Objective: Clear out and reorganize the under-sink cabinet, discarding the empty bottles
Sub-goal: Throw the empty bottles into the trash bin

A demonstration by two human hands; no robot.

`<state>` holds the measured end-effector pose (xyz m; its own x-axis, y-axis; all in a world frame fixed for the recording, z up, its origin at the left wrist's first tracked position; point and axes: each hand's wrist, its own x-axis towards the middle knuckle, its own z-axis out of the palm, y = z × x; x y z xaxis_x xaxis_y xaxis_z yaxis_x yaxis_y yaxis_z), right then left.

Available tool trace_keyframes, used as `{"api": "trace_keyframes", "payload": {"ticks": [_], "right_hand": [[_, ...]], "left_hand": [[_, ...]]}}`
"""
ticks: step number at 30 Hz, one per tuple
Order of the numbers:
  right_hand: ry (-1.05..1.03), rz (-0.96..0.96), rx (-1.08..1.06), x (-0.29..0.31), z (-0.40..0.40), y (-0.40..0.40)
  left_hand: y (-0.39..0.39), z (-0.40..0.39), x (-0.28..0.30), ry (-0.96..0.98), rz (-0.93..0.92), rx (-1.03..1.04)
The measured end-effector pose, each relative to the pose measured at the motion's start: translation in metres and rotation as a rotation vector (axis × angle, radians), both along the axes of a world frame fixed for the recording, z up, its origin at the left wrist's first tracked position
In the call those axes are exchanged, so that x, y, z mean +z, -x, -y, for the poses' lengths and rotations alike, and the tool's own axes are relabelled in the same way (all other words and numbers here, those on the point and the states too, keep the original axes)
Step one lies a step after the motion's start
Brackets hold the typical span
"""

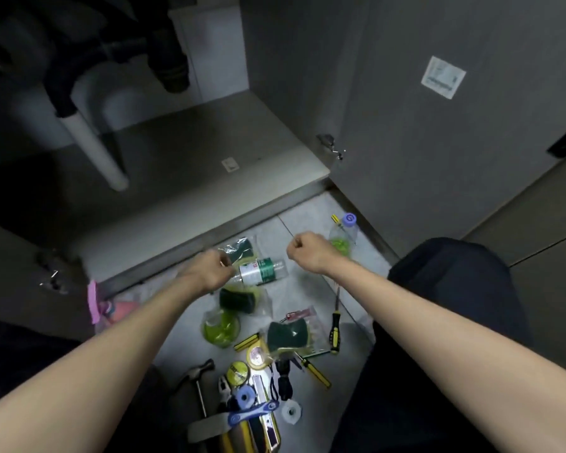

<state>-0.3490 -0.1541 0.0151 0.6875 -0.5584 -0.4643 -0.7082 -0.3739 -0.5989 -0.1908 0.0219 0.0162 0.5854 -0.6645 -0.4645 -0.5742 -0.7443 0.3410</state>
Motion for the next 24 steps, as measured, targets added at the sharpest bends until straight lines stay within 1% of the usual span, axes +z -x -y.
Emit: {"api": "trace_keyframes", "payload": {"ticks": [2, 4, 6, 8, 11, 15, 17, 19, 21, 24], "right_hand": [[0.021, -0.122, -0.018, -0.041, -0.007, 0.019], [0.061, -0.238, -0.032, -0.077, -0.015, 0.047], [0.054, -0.328, -0.043, -0.109, -0.025, 0.078], [0.015, -0.373, -0.091, -0.133, -0.039, 0.1], [-0.037, -0.346, -0.181, -0.154, -0.056, 0.11], [-0.122, -0.292, -0.105, -0.163, -0.066, 0.11], [-0.201, -0.27, -0.12, -0.165, -0.068, 0.111], [-0.227, -0.258, -0.177, -0.167, -0.068, 0.111], [-0.247, -0.238, -0.279, -0.17, -0.065, 0.11], [-0.35, -0.213, -0.443, -0.172, -0.059, 0.103]], "left_hand": [[0.002, -0.009, -0.025, -0.053, -0.015, -0.017], [0.004, -0.011, -0.043, -0.058, -0.016, -0.015], [0.007, -0.007, -0.056, 0.009, -0.003, 0.005], [0.007, 0.001, -0.067, 0.112, 0.028, 0.024], [0.0, 0.014, -0.085, 0.175, 0.056, -0.027], [-0.011, 0.036, -0.106, 0.043, 0.015, -0.128], [-0.012, 0.045, -0.116, -0.03, -0.022, -0.139], [-0.012, 0.05, -0.126, -0.069, -0.019, -0.135], [-0.012, 0.053, -0.136, -0.09, 0.012, -0.133], [-0.014, 0.056, -0.145, -0.118, 0.081, -0.148]]}}
